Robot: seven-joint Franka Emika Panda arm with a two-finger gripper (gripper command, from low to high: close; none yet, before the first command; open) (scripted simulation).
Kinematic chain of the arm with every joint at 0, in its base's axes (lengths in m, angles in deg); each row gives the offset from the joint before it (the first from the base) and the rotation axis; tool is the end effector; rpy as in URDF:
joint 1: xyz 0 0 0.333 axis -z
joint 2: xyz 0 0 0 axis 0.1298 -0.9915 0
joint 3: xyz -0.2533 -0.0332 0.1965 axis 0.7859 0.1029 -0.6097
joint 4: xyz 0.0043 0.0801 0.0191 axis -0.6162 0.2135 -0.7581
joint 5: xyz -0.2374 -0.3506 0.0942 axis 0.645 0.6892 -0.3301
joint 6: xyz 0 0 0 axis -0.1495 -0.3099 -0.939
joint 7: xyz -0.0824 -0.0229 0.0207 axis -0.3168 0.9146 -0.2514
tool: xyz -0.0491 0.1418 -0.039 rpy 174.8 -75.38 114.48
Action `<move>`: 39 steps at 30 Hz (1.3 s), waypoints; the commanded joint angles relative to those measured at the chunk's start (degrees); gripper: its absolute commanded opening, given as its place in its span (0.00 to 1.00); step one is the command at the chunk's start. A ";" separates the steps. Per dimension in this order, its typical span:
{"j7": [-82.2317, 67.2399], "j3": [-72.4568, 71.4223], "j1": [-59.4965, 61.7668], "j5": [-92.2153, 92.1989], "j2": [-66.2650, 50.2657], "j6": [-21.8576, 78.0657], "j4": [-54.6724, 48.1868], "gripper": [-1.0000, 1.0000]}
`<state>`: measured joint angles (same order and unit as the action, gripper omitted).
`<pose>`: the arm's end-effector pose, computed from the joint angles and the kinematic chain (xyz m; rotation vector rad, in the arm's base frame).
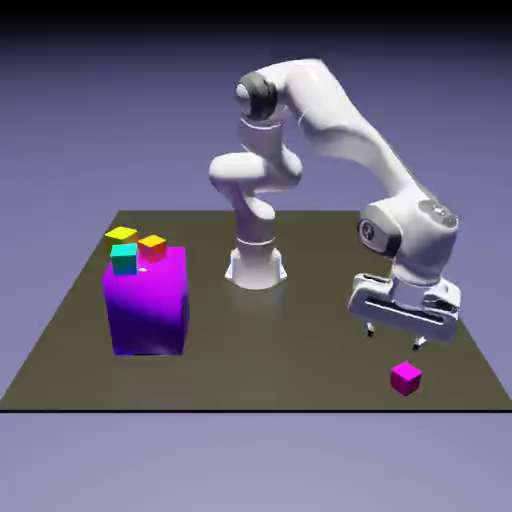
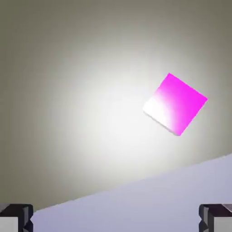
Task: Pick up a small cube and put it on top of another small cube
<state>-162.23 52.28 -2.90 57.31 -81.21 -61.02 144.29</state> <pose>0.5642 0.3122 0.1845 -1.3849 -2.7327 0.2933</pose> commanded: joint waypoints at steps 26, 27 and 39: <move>-33.65 0.02 -1.45 2.59 -12.35 15.63 -12.90 0.00; -32.55 2.10 -1.00 2.02 -10.58 15.81 -11.91 0.00; -19.38 27.02 4.41 -4.78 10.66 17.89 -0.10 0.00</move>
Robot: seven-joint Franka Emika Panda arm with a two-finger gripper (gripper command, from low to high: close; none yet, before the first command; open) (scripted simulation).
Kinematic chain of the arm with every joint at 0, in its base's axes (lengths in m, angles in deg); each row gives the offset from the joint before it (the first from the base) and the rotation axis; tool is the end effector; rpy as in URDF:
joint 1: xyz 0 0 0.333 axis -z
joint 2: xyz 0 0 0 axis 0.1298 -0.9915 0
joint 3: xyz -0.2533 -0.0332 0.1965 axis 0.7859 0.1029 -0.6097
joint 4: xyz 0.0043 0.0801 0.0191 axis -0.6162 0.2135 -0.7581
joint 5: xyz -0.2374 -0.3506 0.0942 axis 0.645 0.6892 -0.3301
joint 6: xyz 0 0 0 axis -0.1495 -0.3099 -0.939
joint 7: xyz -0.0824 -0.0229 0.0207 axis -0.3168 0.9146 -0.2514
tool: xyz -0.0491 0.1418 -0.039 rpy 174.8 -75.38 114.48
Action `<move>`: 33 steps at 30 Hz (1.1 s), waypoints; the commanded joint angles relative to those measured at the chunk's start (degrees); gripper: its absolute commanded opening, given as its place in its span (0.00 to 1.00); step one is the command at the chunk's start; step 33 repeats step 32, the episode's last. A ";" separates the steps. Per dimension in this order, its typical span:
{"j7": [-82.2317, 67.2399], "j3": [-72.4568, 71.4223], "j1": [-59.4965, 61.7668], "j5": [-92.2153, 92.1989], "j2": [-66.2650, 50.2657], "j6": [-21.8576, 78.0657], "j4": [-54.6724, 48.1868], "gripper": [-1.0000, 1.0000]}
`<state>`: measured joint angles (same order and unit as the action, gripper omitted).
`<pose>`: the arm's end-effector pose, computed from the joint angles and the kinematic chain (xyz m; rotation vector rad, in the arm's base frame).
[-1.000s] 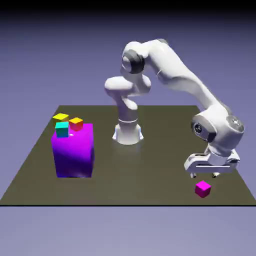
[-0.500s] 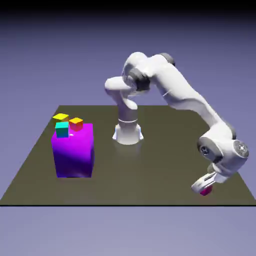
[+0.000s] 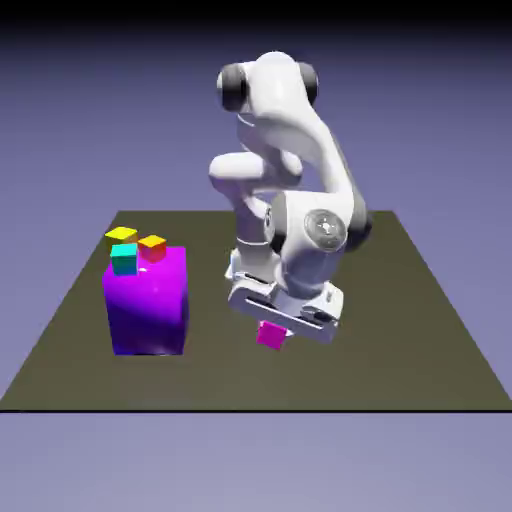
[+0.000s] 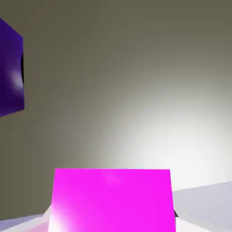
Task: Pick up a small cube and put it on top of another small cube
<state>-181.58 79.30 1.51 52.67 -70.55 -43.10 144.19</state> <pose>0.6072 -0.0255 0.2749 -1.6576 -2.3976 0.5567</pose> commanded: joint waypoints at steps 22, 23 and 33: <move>24.11 45.69 9.93 -12.60 38.93 3.80 21.67 0.00; 24.75 46.90 10.19 -12.94 39.96 3.90 22.24 0.00; 23.36 47.75 9.62 -13.80 38.57 -3.89 29.11 1.00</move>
